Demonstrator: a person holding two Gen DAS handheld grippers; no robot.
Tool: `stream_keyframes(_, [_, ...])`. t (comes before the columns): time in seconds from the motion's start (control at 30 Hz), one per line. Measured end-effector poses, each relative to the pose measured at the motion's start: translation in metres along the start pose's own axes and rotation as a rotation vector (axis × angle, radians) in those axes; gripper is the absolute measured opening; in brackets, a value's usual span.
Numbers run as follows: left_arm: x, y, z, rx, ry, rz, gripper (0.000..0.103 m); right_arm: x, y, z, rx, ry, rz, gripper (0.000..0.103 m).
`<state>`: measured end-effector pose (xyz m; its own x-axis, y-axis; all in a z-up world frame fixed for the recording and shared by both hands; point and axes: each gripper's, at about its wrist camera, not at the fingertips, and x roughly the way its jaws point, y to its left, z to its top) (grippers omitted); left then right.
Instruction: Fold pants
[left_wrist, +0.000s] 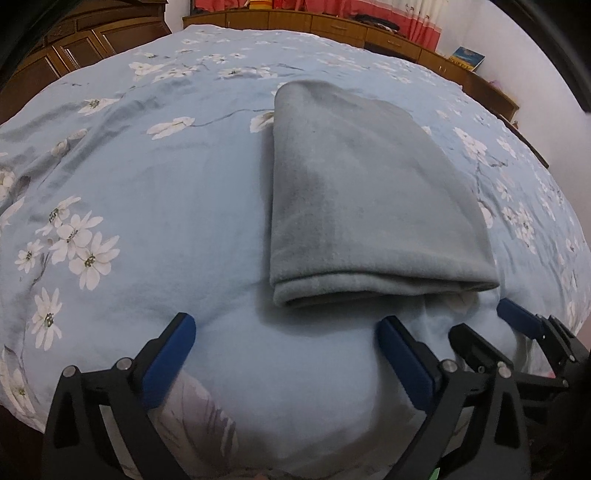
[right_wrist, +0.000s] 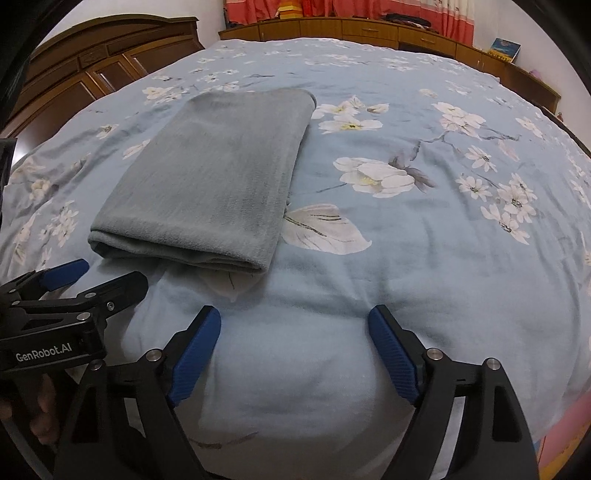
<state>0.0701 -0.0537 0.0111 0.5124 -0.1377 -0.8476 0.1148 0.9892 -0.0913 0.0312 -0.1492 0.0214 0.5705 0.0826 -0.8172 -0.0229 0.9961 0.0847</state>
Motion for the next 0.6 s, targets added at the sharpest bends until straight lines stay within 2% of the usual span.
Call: stream_keyframes(0.6, [0.0007, 0.0009, -0.0005, -0.001, -0.002, -0.001, 0.102, 0.0005, -0.0003, 0.0001, 0.000, -0.001, 0.001, 0.085])
